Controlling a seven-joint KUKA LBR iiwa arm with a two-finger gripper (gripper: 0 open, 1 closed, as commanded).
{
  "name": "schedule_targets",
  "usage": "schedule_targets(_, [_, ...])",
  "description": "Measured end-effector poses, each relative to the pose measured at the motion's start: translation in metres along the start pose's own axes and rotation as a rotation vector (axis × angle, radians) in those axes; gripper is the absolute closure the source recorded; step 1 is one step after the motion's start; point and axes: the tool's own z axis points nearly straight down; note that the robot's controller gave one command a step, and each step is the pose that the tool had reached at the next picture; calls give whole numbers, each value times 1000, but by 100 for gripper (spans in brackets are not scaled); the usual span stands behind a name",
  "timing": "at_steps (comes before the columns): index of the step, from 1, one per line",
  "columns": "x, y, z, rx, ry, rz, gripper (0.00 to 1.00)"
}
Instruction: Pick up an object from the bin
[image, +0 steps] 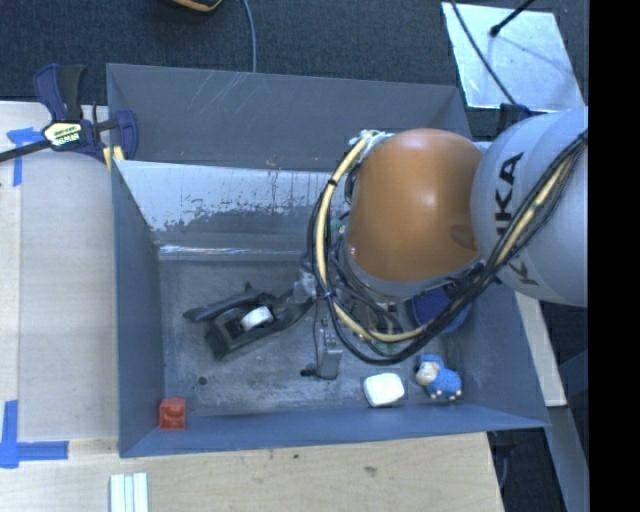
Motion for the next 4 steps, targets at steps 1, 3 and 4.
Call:
schedule_targets(1, [-50, -12, 84, 1, -1, 64, 0])
schedule_targets(3, [-71, 35, 147, 1, 5, 174, 100])
schedule_targets(4, [-54, 54, 27, -2, -7, 159, 100])
